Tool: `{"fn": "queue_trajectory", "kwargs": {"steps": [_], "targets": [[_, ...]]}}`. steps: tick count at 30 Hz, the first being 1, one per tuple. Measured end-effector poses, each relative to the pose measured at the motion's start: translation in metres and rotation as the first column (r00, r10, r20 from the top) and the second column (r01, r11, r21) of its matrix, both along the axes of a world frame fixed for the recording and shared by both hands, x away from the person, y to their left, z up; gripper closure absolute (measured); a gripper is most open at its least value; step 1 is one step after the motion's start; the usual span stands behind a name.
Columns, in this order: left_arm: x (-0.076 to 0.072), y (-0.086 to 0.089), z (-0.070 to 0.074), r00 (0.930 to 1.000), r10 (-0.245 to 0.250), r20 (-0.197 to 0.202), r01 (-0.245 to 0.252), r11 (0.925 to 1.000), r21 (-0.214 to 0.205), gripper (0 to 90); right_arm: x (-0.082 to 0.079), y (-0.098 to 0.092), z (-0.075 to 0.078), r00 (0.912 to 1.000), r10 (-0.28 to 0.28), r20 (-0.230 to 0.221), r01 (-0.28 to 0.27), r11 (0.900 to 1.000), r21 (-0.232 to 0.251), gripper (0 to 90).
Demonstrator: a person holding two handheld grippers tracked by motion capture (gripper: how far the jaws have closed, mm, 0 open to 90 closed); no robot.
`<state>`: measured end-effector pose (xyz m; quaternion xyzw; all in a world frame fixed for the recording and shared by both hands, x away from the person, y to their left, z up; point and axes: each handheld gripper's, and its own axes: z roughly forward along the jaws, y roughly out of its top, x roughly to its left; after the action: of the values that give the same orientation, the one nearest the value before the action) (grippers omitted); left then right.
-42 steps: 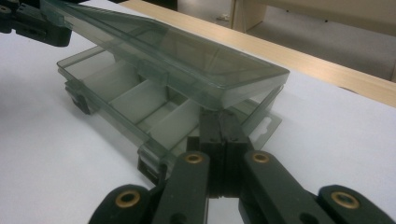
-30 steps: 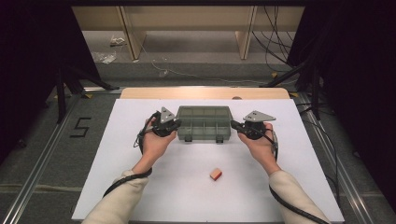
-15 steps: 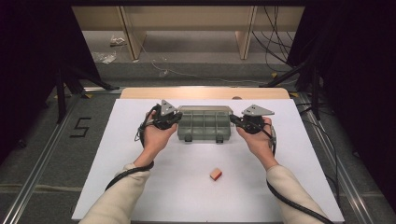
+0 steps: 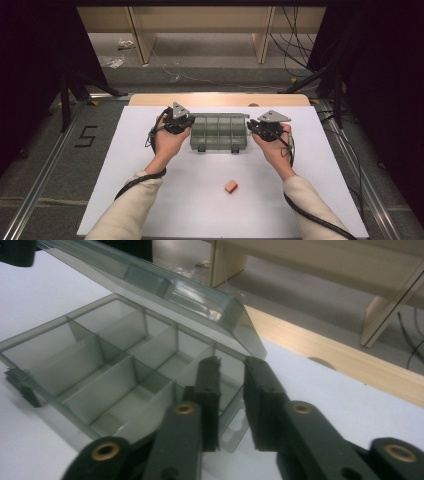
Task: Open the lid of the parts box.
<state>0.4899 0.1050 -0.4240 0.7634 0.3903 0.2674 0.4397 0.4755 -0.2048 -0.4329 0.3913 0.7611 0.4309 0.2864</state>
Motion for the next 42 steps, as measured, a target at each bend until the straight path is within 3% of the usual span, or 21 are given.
{"fn": "queue_trajectory", "kwargs": {"steps": [5,11,14,17,18,26,42], "targets": [[-0.001,0.000,0.000,1.0000,0.004,0.005,-0.004,0.9998,0.018,88.8,0.005,0.007,0.002,0.9976,-0.027,0.064,0.029,0.9993,-0.026,74.8],[-0.006,0.003,-0.003,0.9992,0.040,-0.006,-0.039,0.9971,0.065,77.8,0.008,0.010,0.006,0.9951,-0.043,0.088,0.046,0.9987,-0.024,77.6],[-0.004,0.009,-0.003,0.9947,0.097,0.032,-0.100,0.9899,0.100,70.2,0.009,0.011,0.007,0.9938,-0.053,0.098,0.056,0.9980,-0.027,79.7],[-0.002,0.010,-0.002,0.9949,0.084,0.055,-0.090,0.9894,0.114,67.9,0.008,0.013,0.008,0.9928,-0.063,0.102,0.066,0.9974,-0.029,81.4],[-0.001,0.010,-0.002,0.9947,0.069,0.076,-0.079,0.9874,0.137,68.4,0.009,0.014,0.008,0.9922,-0.066,0.105,0.069,0.9972,-0.030,81.6],[0.005,0.004,0.003,0.9901,0.069,0.122,-0.088,0.9840,0.155,80.0,0.011,0.017,0.012,0.9890,-0.093,0.115,0.097,0.9949,-0.029,83.4],[0.026,0.001,0.009,0.9895,0.085,0.117,-0.099,0.9883,0.116,83.9,0.025,0.020,0.022,0.9864,-0.111,0.121,0.115,0.9930,-0.027,84.1]]}}
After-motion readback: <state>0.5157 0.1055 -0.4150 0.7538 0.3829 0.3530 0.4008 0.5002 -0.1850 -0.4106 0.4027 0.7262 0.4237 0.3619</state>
